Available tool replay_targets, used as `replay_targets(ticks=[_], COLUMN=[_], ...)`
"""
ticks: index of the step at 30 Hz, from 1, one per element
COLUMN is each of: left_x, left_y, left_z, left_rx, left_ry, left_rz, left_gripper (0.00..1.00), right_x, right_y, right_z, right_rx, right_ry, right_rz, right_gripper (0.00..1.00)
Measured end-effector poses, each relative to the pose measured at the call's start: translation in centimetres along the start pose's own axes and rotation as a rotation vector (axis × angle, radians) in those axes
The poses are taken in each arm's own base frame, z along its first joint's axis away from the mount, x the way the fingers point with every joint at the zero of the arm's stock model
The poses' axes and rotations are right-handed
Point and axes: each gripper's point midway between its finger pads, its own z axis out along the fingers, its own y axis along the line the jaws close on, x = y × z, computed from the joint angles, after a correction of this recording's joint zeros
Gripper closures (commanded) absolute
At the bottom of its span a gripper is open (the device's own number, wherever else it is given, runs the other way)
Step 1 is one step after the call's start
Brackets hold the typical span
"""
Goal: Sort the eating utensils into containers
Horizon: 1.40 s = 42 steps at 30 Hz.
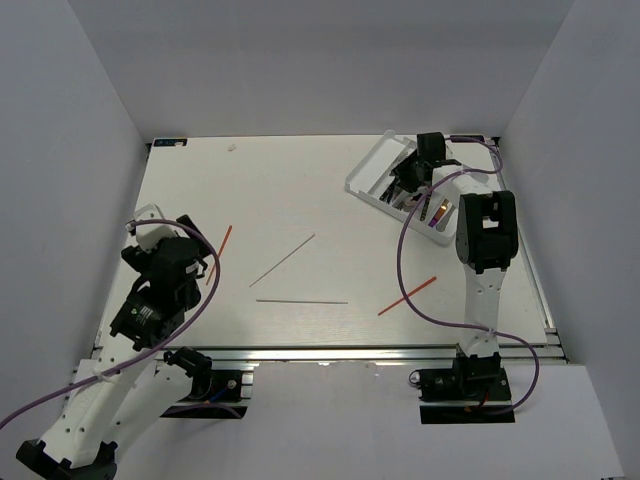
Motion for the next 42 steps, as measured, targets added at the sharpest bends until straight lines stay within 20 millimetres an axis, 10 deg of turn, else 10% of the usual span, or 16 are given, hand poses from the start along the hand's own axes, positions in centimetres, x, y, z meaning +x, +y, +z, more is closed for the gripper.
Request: replay_targets(ticks=[4, 11, 19, 24, 30, 42], left_x=[0.1, 0.8, 5.0, 12.0, 20.2, 21.7], left_y=[-0.1, -0.6, -3.2, -4.6, -6.0, -8.8], left_z=[0.1, 0.6, 4.7, 11.5, 15.1, 18.7], left_rx=[-0.002, -0.007, -0.077, -0.077, 0.001, 0.082], left_ry=[0.004, 0.027, 0.212, 0.523, 0.817, 0.846], left_rz=[0.006, 0.036, 0.163, 0.205, 0.281, 0.356], left_gripper=[0.02, 0.02, 0.02, 0.03, 0.12, 0.4], right_x=[-0.3, -1.4, -1.6, 3.3, 10.8, 12.8], right_y=[0.8, 2.7, 8.8, 6.8, 1.2, 1.6], right_z=[-0.2, -2.4, -17.0, -23.4, -22.1, -22.2], right_rx=[-0.025, -0.079, -0.382, -0.522, -0.522, -0.622], right_ry=[0.004, -0.017, -0.069, -0.031, 0.177, 0.242], right_rz=[-0.022, -0.111, -0.379, -0.507, -0.538, -0.596], right_gripper=[0.2, 0.19, 0.18, 0.18, 0.18, 0.18])
